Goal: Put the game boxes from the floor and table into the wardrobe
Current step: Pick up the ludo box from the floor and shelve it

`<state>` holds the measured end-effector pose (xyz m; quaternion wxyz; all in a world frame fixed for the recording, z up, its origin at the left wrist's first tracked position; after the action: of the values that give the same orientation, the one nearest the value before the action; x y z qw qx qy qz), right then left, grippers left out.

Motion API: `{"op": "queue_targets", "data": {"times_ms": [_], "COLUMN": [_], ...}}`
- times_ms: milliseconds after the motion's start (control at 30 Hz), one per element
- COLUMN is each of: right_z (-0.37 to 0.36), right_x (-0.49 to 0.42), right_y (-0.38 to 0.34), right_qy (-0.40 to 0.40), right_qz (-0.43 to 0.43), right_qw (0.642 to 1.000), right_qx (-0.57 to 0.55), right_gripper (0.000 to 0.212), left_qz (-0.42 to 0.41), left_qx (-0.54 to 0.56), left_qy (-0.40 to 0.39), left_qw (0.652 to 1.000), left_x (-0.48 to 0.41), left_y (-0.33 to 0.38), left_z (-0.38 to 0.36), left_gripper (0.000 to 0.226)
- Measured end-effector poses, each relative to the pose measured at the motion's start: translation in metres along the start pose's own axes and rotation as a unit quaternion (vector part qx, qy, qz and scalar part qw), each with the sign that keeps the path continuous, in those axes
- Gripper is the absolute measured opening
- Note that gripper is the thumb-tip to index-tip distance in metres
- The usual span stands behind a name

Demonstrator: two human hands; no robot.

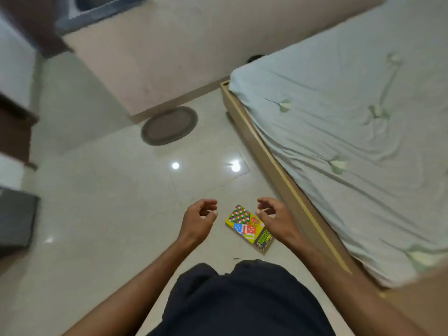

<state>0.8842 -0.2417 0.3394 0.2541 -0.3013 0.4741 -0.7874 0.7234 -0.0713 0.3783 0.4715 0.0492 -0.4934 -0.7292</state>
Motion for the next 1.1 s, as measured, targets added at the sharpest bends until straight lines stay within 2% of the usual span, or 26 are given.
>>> {"op": "queue_targets", "data": {"times_ms": [100,267,400,533,733,867,1000,1100], "right_z": [0.007,0.002,-0.027,-0.081,-0.188,-0.293,-0.369,-0.409], "right_x": [-0.021,-0.048,-0.061,-0.084,-0.124,-0.168,-0.195,-0.209], "right_y": [0.001,0.026,0.065,0.121,0.273,0.421,0.532,0.592], "right_qy": [0.092,0.259,0.357,0.421,0.479,0.443,0.430,0.460], "right_qz": [-0.047,-0.149,-0.246,-0.327,-0.433,-0.488,-0.529,-0.548], "right_qw": [0.994,0.948,0.888,0.820,0.720,0.691,0.679,0.647], "right_qx": [-0.031,-0.107,-0.154,-0.208,-0.254,-0.297,-0.273,-0.263], "right_gripper": [0.031,0.027,0.028,0.027,0.028,0.032,0.047,0.062], "left_qz": [-0.049,-0.110,-0.136,-0.172,-0.213,-0.238,-0.223,-0.226], "left_qx": [-0.059,-0.150,-0.249,-0.344,-0.468,-0.533,-0.581,-0.599], "left_qy": [-0.080,-0.246,-0.377,-0.462,-0.523,-0.538,-0.518,-0.525], "left_qw": [0.994,0.951,0.881,0.799,0.680,0.608,0.587,0.561], "left_x": [-0.059,-0.155,-0.214,-0.269,-0.351,-0.417,-0.469,-0.487], "left_y": [0.030,0.072,0.075,0.041,-0.082,-0.226,-0.344,-0.415], "left_z": [-0.003,-0.045,-0.102,-0.168,-0.294,-0.396,-0.467,-0.507], "left_gripper": [0.026,0.027,0.026,0.024,0.029,0.034,0.047,0.066]}}
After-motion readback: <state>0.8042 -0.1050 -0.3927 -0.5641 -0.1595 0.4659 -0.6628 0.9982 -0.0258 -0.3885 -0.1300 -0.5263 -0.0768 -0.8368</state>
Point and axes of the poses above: each hand's wrist, its own x-axis away from the middle knuckle, its own z-axis out of the back of the hand, y = z × x, the point moved 5 cm from there along -x, towards the middle knuckle, and after that the axes turned 5 degrees about z, right-handed, at the moved point
